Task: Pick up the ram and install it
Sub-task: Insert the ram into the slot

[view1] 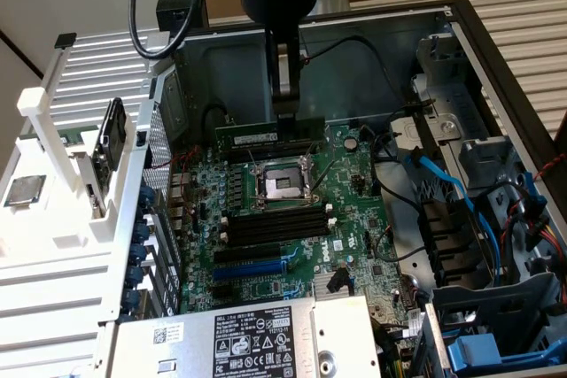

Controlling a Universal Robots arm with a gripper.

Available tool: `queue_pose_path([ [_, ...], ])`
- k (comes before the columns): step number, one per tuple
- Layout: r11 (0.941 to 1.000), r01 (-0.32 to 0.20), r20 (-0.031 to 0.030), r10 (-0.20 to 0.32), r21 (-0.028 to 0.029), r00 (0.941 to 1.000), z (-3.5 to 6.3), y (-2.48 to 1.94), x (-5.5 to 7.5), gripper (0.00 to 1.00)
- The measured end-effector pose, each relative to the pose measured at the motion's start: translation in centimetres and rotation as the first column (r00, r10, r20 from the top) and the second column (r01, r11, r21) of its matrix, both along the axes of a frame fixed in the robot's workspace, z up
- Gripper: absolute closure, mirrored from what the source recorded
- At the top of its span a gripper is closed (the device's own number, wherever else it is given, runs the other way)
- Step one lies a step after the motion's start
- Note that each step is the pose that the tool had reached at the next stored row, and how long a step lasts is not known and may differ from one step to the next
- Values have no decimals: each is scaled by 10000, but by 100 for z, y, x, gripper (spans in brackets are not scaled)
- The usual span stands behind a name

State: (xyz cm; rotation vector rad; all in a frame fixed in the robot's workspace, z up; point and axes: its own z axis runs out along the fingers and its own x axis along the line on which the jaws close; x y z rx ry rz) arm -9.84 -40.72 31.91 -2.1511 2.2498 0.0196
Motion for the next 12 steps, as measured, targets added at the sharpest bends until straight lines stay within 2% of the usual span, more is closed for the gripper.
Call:
queue_pose_path([
  [7, 9999, -101, 14, 101, 1, 9999, -15, -44, -1, 88],
  [9, 9999, -108, 73, 108, 1, 9999, -21, -48, 0, 88],
  [12, 9999, -109, 229, 109, -2, 9997, -42, -52, 0, 88],
])
